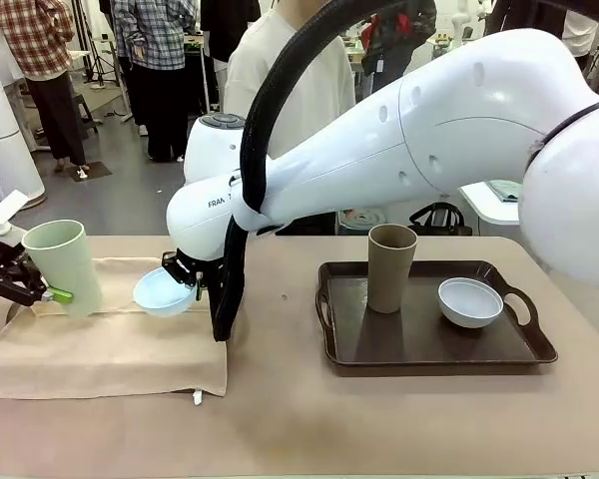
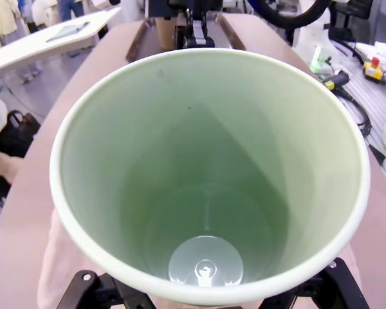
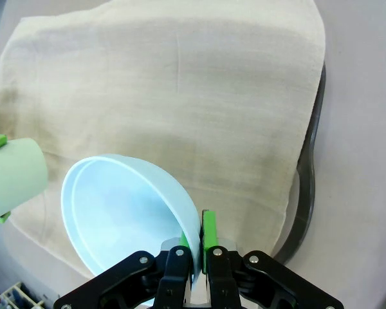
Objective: Set up a tray with a mat and arrange the tableware.
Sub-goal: Place the Picnic Bowl and Reusable plastic cup back onto the Handle tray in front of the human's position.
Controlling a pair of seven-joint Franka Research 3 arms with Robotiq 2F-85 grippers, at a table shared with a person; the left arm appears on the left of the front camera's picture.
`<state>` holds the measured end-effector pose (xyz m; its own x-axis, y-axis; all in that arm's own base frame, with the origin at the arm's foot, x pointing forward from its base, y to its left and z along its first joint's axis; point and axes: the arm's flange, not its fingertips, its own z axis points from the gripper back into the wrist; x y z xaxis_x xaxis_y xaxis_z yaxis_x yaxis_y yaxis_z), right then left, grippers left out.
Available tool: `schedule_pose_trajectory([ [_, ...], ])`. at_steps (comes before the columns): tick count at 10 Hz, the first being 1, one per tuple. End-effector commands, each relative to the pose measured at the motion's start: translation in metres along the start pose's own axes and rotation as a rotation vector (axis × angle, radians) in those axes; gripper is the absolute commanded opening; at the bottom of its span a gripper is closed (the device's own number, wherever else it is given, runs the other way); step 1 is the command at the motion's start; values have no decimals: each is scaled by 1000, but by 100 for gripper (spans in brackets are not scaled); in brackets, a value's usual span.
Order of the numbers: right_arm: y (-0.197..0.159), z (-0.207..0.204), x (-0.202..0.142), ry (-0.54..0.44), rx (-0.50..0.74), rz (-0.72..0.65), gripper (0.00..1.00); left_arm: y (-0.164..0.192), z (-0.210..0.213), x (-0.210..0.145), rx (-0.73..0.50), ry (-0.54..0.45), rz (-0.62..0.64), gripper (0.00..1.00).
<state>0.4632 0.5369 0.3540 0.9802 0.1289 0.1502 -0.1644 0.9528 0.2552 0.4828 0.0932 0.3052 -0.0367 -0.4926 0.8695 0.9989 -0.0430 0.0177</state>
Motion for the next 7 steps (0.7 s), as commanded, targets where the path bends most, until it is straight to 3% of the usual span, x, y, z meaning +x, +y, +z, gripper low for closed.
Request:
schedule_pose_trajectory([
  [1,-9,-10,-2,2,17,4,6,-1,-7,-7,42,-15,-36,83],
  [6,-17,-29,-2,30,17,-2,6,2,-18,-23,54,-29,-41,83],
  [7,-19,-30,-2,33,24,-1,18,3,-19,-24,54,-32,-38,93],
])
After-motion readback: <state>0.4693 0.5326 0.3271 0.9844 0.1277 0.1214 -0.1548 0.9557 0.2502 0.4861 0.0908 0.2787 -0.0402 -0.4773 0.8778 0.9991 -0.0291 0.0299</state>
